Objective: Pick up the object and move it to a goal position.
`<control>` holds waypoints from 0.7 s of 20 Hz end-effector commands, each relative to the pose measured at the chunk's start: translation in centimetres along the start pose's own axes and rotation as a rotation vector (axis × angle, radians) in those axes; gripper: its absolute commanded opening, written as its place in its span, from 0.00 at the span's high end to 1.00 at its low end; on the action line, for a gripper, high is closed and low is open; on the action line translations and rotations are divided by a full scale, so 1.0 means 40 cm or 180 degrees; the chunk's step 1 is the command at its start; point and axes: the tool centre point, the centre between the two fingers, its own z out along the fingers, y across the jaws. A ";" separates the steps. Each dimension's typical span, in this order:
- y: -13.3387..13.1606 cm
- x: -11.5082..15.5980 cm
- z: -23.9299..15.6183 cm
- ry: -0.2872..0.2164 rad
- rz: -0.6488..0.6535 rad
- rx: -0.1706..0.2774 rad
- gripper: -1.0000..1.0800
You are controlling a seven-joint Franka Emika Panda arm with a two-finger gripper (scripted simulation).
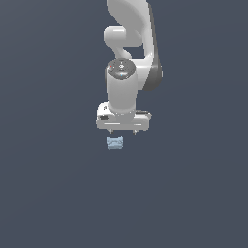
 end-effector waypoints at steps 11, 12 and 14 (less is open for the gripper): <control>0.056 -0.002 -0.026 -0.0031 0.0185 -0.0018 0.04; 0.056 -0.002 -0.026 -0.0031 0.0182 -0.0018 0.04; 0.054 -0.002 -0.025 -0.0030 0.0182 -0.0017 0.04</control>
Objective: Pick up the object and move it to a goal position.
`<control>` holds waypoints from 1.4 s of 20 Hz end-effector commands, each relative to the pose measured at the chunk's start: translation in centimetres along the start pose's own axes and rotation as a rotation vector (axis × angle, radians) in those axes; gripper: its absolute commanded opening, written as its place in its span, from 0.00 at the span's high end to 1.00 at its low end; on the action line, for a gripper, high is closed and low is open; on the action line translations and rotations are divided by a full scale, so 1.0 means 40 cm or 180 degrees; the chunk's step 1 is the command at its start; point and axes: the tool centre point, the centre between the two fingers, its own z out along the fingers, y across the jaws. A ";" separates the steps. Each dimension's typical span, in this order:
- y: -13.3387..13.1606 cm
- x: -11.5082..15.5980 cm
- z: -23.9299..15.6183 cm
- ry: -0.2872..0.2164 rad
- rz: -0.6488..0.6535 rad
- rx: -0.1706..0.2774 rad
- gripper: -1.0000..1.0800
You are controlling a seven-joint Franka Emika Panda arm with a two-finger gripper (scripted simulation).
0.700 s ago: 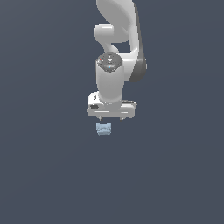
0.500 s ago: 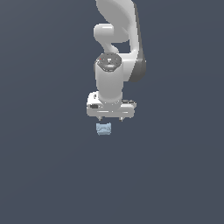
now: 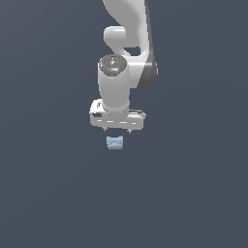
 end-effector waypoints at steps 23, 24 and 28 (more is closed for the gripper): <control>0.006 -0.007 0.062 0.0006 0.1290 0.0038 0.04; 0.007 -0.008 0.066 0.0007 0.1381 0.0040 0.04; 0.010 -0.010 0.082 0.0010 0.1745 0.0047 0.04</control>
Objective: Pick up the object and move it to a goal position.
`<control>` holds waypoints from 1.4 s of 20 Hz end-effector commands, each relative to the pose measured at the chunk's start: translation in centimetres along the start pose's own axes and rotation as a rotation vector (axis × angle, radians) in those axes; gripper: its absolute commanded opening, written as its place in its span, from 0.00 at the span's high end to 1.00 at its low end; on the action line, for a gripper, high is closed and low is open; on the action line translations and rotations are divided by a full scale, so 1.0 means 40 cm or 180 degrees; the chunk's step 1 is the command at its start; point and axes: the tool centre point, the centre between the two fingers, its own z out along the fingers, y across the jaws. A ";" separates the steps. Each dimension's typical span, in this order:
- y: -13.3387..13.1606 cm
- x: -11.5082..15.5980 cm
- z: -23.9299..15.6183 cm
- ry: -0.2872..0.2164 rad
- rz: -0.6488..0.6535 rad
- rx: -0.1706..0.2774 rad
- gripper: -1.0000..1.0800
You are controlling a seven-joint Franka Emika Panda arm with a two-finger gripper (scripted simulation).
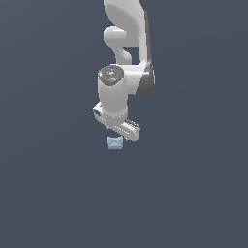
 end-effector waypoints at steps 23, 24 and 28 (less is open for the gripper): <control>0.035 0.001 0.091 0.0054 0.2227 0.0037 0.04; 0.037 0.001 0.094 0.0057 0.2304 0.0039 0.04; 0.042 0.001 0.103 0.0068 0.2564 0.0044 0.04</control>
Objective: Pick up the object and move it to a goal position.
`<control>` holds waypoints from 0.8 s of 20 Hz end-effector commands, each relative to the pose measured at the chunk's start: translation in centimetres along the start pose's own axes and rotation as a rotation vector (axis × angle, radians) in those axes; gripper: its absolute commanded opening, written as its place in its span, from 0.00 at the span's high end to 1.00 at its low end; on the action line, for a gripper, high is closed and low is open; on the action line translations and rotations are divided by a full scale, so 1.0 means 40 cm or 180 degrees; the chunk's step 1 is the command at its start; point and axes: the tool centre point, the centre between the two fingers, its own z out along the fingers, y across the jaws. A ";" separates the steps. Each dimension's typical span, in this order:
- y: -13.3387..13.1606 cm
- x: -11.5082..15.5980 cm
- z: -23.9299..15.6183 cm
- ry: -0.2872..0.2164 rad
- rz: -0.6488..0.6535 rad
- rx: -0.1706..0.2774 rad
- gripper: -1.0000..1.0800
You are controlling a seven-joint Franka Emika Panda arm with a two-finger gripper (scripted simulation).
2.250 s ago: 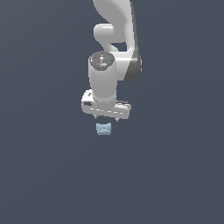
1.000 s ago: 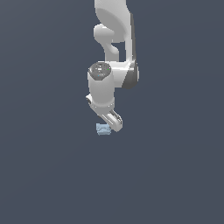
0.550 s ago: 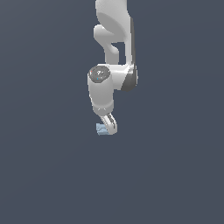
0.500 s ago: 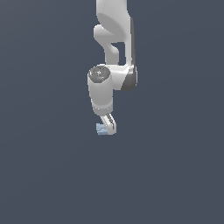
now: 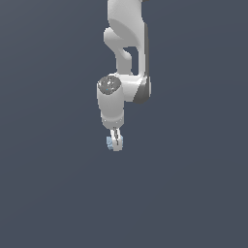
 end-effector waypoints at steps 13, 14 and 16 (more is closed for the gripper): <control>0.006 0.007 0.015 0.0017 0.0422 0.0013 0.04; 0.006 0.007 0.016 0.0017 0.0422 0.0013 0.04; 0.006 0.006 0.023 0.0017 0.0422 0.0013 0.04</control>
